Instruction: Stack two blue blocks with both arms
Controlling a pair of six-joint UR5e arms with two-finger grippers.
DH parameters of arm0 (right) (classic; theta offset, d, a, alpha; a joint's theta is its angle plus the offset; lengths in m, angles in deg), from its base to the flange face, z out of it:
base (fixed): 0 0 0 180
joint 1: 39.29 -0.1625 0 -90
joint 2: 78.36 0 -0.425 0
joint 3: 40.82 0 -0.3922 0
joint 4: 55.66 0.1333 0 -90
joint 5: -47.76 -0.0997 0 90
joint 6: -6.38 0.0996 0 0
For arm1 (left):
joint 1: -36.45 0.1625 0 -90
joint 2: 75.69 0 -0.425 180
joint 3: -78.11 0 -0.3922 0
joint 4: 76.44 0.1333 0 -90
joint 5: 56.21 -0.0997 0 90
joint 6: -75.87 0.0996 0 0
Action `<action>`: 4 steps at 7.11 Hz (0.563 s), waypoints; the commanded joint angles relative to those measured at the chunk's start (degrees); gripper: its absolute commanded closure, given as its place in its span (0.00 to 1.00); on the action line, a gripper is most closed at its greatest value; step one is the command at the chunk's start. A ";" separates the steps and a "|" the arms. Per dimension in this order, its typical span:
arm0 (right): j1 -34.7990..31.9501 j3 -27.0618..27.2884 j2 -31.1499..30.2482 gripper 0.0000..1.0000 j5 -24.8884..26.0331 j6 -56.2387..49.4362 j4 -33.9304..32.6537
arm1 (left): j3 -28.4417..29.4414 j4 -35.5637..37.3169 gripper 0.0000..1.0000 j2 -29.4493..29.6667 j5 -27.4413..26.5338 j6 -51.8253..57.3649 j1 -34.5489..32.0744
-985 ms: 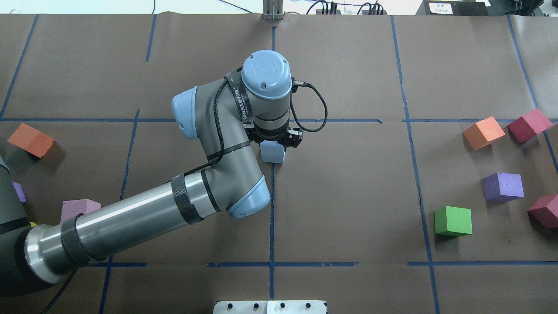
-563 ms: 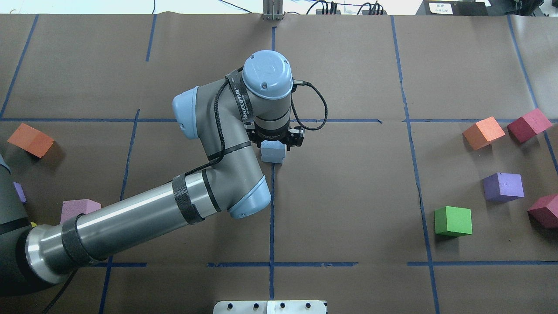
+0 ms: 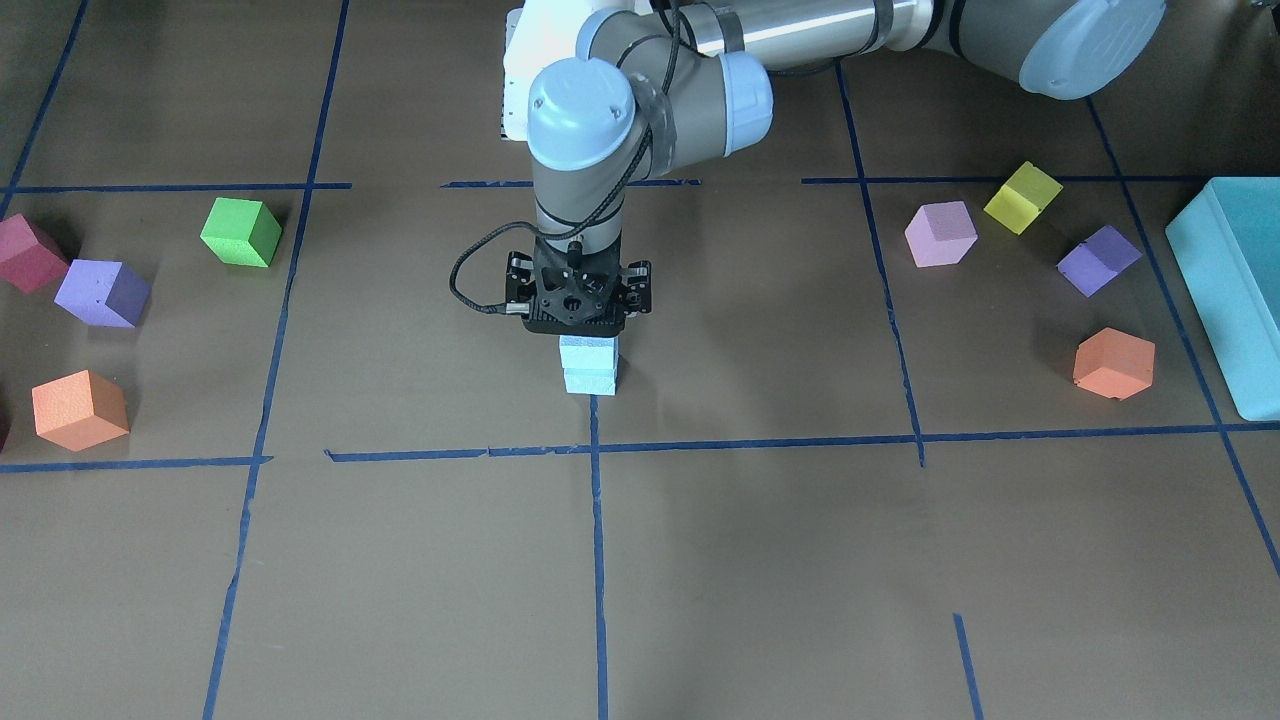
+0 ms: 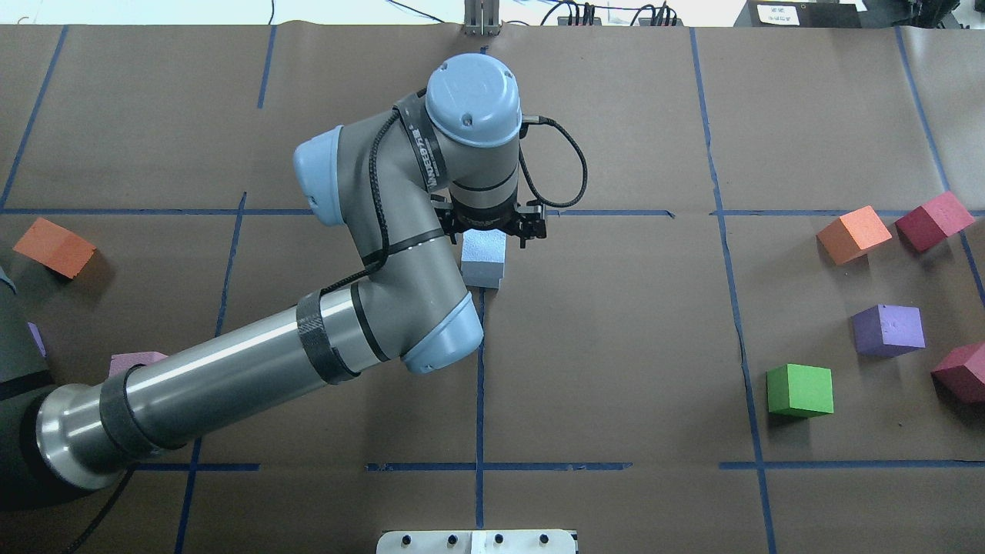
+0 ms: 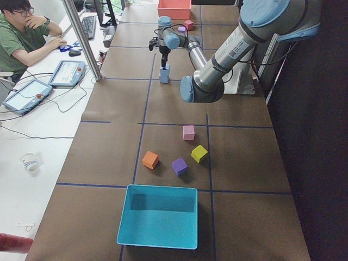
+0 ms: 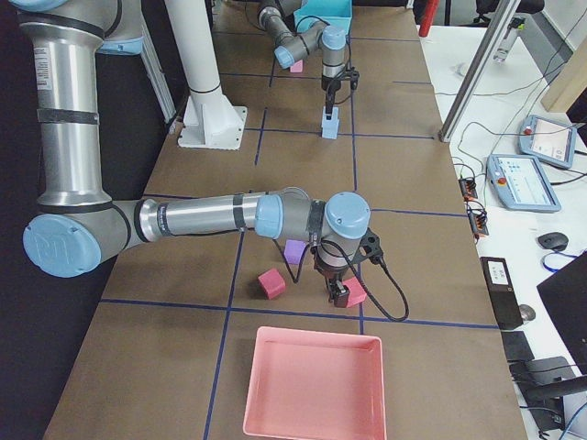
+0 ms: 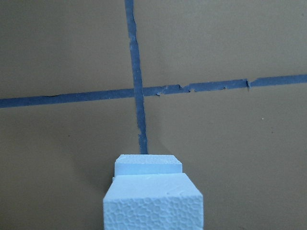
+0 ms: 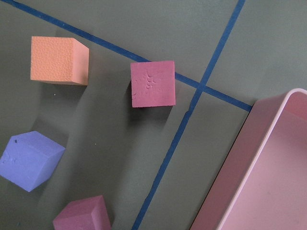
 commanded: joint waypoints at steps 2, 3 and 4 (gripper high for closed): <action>0.00 -0.15 0.00 0.01 0.02 0.18 -0.04 | -15.61 4.87 0.00 -14.28 4.84 11.73 -8.08; 0.00 -0.32 -0.17 0.01 0.19 0.52 -0.04 | -19.49 4.87 0.00 -21.94 6.49 20.85 -13.16; 0.00 -0.58 -1.83 0.01 0.02 2.70 -0.04 | -20.06 4.61 0.00 -27.49 10.34 31.56 -19.74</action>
